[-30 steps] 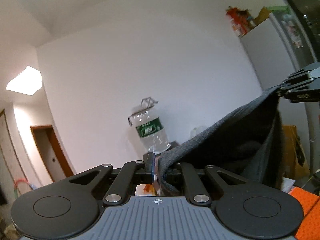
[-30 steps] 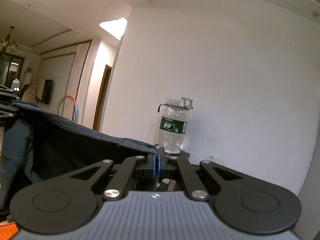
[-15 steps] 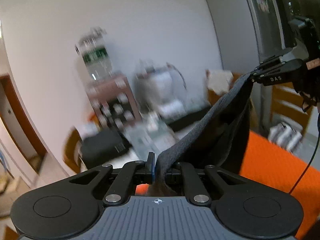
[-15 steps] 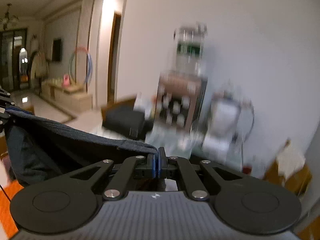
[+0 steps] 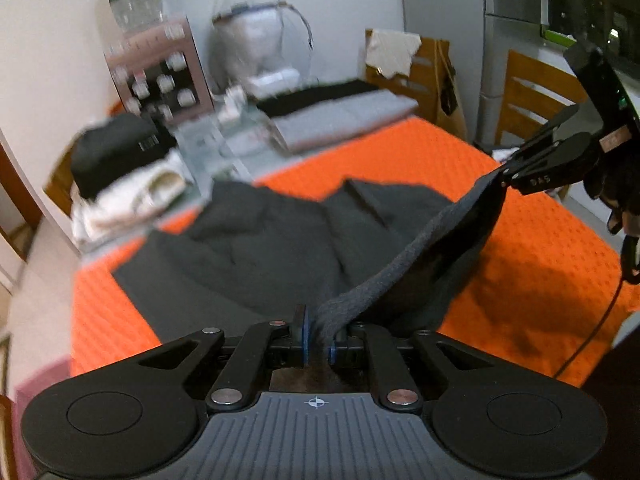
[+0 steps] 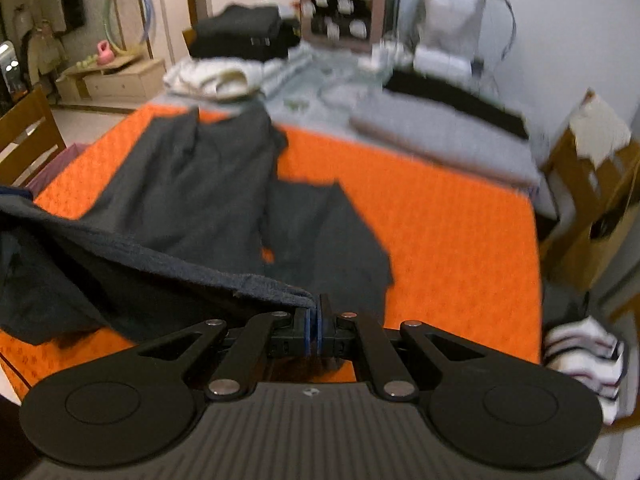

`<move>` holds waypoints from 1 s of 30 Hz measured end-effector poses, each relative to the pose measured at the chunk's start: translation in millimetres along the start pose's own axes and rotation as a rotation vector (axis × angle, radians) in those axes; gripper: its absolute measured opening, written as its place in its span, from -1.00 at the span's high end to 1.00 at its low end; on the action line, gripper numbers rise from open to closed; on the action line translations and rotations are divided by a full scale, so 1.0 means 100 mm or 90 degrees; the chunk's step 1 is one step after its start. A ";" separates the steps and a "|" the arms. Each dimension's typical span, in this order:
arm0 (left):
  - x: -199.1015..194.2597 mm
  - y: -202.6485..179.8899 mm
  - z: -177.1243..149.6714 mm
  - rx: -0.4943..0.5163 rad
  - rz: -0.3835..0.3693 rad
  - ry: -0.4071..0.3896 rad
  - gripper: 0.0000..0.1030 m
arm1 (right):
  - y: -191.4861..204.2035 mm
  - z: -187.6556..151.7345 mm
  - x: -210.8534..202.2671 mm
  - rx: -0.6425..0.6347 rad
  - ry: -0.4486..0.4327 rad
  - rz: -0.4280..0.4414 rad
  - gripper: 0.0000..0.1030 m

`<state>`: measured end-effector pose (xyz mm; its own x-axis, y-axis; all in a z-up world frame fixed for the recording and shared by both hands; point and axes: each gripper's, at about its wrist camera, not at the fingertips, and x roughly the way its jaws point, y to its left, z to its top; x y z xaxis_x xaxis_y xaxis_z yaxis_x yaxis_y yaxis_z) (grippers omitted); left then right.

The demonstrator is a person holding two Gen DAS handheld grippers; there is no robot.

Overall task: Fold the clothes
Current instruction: 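Lower the garment onto the mat and open both grippers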

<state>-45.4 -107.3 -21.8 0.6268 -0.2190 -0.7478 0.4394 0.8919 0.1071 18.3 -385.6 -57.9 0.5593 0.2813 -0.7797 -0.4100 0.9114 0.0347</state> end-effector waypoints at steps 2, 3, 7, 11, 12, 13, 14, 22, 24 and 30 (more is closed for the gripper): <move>0.04 -0.02 -0.09 -0.005 -0.007 0.008 0.58 | 0.00 -0.14 0.09 0.017 0.018 0.002 0.92; 0.05 -0.02 -0.13 -0.010 -0.011 0.012 0.46 | -0.01 -0.16 0.12 0.023 0.026 0.002 0.90; -0.01 0.07 -0.28 -0.035 -0.049 0.022 0.05 | -0.05 -0.35 0.25 0.051 0.056 -0.007 0.73; -0.19 0.27 -0.41 -0.065 -0.085 0.011 -0.08 | -0.10 -0.50 0.15 0.088 0.067 -0.017 0.45; -0.24 0.34 -0.43 -0.077 -0.091 0.008 -0.09 | -0.12 -0.53 0.11 0.101 0.067 -0.017 0.40; -0.28 0.41 -0.44 -0.090 -0.094 0.007 -0.09 | -0.13 -0.56 0.07 0.114 0.068 -0.016 0.39; -0.31 0.50 -0.45 -0.103 -0.096 0.003 -0.09 | -0.14 -0.59 0.02 0.127 0.069 -0.014 0.36; -0.39 1.25 -0.53 -0.174 -0.054 -0.028 -0.11 | 0.05 -0.83 -0.30 0.243 0.061 -0.053 0.32; -0.33 1.43 -0.54 -0.165 -0.032 -0.024 -0.11 | 0.15 -0.90 -0.37 0.309 0.051 -0.060 0.32; -0.10 1.91 -0.59 -0.146 0.011 -0.014 -0.11 | 0.53 -1.16 -0.48 0.473 0.014 -0.092 0.29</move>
<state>-6.1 89.1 -32.4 0.6481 -0.2100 -0.7320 0.2727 0.9615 -0.0343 -114.2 -385.5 -90.7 0.5536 0.1447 -0.8201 0.2639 0.9036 0.3375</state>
